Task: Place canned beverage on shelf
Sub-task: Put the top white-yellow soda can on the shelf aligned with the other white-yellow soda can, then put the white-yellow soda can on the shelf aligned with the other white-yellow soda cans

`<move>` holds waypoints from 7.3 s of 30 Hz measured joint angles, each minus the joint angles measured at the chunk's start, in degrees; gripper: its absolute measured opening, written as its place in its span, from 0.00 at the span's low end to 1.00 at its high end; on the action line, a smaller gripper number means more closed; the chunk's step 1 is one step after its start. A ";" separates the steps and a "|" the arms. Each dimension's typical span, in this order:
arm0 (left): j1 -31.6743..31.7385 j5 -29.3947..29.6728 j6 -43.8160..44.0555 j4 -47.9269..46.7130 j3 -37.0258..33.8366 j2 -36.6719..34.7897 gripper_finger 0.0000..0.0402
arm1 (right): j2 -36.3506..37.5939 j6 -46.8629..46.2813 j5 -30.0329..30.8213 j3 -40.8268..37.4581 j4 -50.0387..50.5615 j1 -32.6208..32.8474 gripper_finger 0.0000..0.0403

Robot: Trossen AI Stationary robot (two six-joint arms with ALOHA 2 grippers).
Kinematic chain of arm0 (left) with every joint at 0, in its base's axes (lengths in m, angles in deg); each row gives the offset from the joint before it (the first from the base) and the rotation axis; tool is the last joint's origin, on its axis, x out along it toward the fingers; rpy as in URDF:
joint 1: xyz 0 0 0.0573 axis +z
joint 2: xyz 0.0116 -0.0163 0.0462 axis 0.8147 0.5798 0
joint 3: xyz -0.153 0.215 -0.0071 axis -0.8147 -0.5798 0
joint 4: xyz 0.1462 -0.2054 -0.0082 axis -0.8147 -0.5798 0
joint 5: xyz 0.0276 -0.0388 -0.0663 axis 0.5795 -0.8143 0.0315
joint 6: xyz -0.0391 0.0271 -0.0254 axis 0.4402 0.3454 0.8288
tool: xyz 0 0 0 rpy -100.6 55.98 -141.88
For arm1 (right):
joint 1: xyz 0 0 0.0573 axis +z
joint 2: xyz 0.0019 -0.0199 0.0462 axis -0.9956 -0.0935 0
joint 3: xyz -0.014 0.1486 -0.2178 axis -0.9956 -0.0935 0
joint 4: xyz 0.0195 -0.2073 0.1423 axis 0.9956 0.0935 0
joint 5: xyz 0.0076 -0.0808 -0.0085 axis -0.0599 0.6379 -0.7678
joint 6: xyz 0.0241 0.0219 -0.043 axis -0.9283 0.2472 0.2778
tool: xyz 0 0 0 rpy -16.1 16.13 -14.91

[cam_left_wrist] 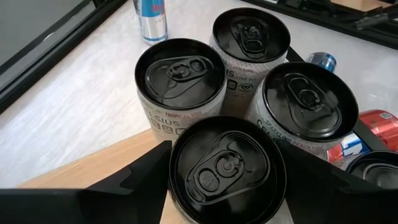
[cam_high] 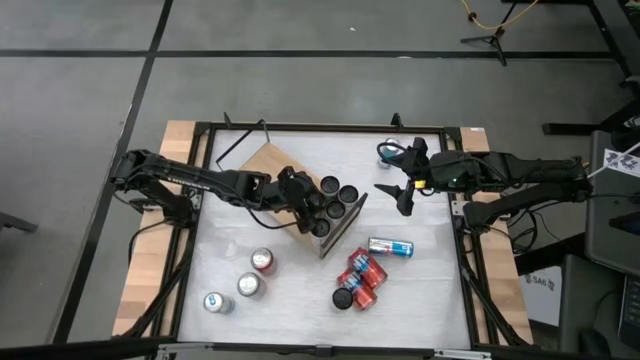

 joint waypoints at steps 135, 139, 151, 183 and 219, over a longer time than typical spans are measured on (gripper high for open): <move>-2.10 1.60 7.96 -19.70 0.02 -3.70 0.78 | -5.21 -5.09 -18.42 0.00 -2.94 0.04 0.80; -3.75 1.59 7.96 -19.71 0.02 -4.13 0.78 | -9.06 -5.44 -24.49 0.00 -6.62 0.04 0.80; -7.45 6.03 7.95 -19.34 0.02 -4.09 0.78 | -15.86 -13.89 -32.82 0.43 -15.70 7.07 0.80; -15.46 9.44 8.02 -12.87 0.02 -4.09 0.78 | -34.07 -22.90 9.19 2.49 -27.89 37.75 0.80; -17.40 9.40 9.62 -12.83 0.02 -4.04 0.78 | -39.05 -20.96 16.09 2.47 -27.39 38.25 0.80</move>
